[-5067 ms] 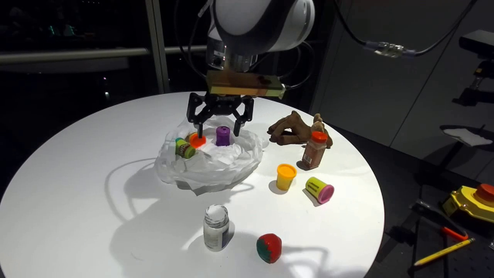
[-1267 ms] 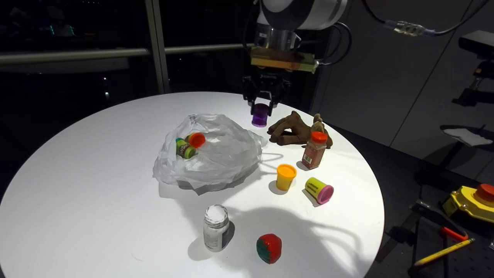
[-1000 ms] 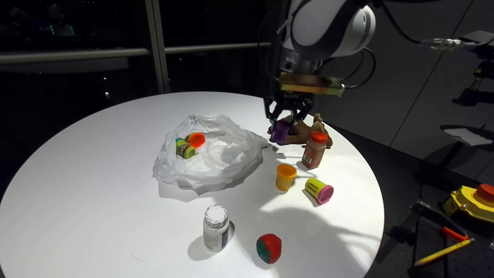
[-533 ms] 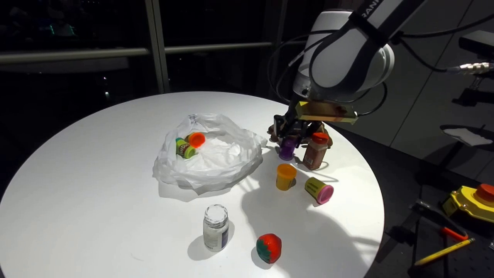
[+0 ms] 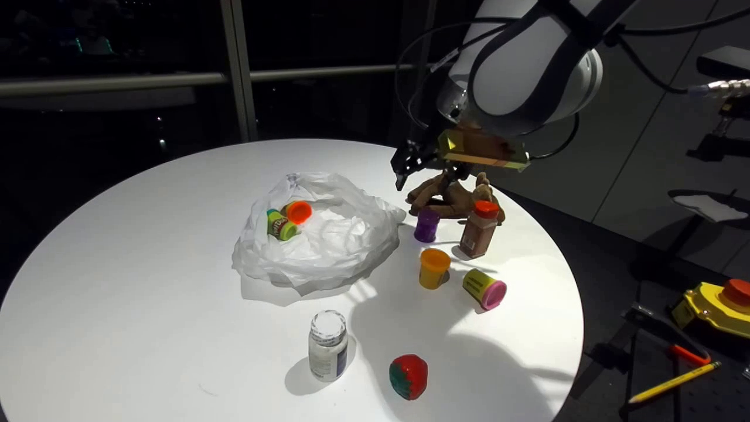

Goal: Pick up the objects from the plastic bag and put them on the table.

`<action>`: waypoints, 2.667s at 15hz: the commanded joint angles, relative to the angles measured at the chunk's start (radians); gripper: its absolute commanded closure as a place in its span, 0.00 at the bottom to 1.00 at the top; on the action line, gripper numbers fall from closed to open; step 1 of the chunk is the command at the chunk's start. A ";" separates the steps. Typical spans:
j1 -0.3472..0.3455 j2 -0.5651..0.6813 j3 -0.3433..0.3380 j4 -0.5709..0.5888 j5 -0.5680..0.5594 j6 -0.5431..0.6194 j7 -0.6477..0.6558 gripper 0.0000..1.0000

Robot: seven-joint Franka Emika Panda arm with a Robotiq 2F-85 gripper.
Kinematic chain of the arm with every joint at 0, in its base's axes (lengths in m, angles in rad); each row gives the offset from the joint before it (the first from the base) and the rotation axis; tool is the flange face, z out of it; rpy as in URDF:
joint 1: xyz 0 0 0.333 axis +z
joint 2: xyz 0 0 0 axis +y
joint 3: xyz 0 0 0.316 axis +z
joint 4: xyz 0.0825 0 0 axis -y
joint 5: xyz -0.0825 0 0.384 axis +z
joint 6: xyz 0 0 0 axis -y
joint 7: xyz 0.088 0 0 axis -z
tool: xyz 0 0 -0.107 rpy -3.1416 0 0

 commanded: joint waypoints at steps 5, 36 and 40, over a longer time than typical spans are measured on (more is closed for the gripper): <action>0.063 -0.165 0.045 0.072 -0.026 -0.214 -0.033 0.00; 0.230 0.523 0.047 0.927 -0.347 -0.514 -0.189 0.00; 0.239 0.528 0.027 0.933 -0.369 -0.557 -0.208 0.00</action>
